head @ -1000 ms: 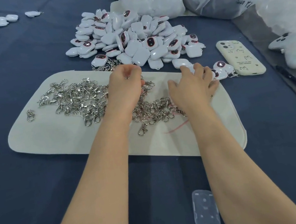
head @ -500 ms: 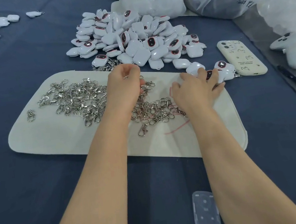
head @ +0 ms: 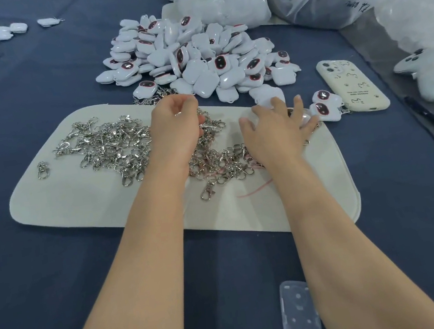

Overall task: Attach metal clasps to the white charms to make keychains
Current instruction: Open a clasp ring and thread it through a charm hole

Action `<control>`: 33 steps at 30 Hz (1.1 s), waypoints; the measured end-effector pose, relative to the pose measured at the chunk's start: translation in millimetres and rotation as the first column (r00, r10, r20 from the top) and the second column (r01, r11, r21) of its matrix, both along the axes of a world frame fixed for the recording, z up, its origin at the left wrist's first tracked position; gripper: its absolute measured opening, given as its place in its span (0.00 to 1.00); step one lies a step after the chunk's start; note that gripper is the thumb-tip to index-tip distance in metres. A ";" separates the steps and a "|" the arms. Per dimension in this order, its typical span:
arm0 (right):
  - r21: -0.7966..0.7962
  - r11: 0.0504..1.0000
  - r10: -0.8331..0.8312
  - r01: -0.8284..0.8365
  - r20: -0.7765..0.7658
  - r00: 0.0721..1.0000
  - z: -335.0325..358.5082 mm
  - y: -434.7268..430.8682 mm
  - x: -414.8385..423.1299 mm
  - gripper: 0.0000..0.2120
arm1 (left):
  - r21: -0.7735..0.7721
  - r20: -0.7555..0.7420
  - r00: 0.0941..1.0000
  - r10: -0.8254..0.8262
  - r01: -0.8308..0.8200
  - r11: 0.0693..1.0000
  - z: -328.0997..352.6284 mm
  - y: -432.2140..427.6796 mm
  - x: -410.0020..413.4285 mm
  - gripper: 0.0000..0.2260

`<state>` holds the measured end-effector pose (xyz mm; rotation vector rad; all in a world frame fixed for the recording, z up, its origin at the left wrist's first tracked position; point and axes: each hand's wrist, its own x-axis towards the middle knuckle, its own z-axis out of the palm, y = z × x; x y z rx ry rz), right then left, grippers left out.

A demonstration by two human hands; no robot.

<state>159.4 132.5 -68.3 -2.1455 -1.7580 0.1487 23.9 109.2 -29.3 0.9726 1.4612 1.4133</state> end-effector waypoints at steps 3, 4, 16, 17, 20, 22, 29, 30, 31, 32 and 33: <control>0.154 0.987 -0.028 0.036 -0.051 0.998 3.5 0.4 -3.8 0.16 | 0.003 -0.010 1.000 -0.007 0.007 1.000 -0.3 0.2 0.9 0.04; 0.175 0.984 -0.033 0.044 -0.065 0.997 5.4 1.0 -4.3 0.16 | 0.005 -0.013 1.000 -0.009 0.009 1.000 -0.7 0.1 0.9 0.04; 0.235 0.964 0.186 -0.121 -0.281 0.941 9.3 0.4 -23.2 0.12 | 0.010 -0.005 1.000 -0.018 0.018 1.000 -2.0 1.1 0.9 0.04; 0.286 0.951 0.208 -0.113 -0.327 0.922 12.2 -0.1 -21.5 0.13 | 0.008 -0.007 1.000 -0.020 0.020 1.000 -1.7 1.1 0.7 0.04; 0.401 0.915 0.110 0.051 -0.367 0.924 20.7 3.0 -3.0 0.17 | 0.005 -0.010 1.000 -0.025 0.025 1.000 -1.5 0.3 0.5 0.04; 0.363 0.916 -0.026 0.168 -0.365 0.931 23.1 7.4 10.4 0.19 | 0.006 -0.017 1.000 -0.025 0.025 1.000 -1.5 0.3 1.0 0.04; 0.181 0.981 -0.044 0.063 -0.109 0.993 14.2 16.1 -10.4 0.17 | -0.011 -0.054 0.998 -0.039 0.039 0.999 -3.0 -0.4 4.3 0.04; 0.150 0.988 -0.020 0.033 -0.090 0.996 13.4 19.3 -14.7 0.16 | -0.008 -0.055 0.998 -0.040 0.039 0.999 -3.3 -0.3 4.0 0.04; 0.115 0.993 -0.010 0.020 -0.091 0.996 12.7 22.6 -18.2 0.17 | -0.008 -0.055 0.998 -0.040 0.040 0.999 -3.8 -0.3 4.2 0.04; 0.085 0.996 -0.011 0.020 -0.106 0.994 12.5 26.2 -21.2 0.19 | -0.008 -0.054 0.998 -0.042 0.041 0.999 -3.7 -0.2 4.6 0.04; 0.064 0.998 -0.019 0.027 -0.123 0.992 12.1 29.6 -23.1 0.22 | -0.008 -0.050 0.998 -0.043 0.042 0.999 -3.7 -0.4 5.1 0.05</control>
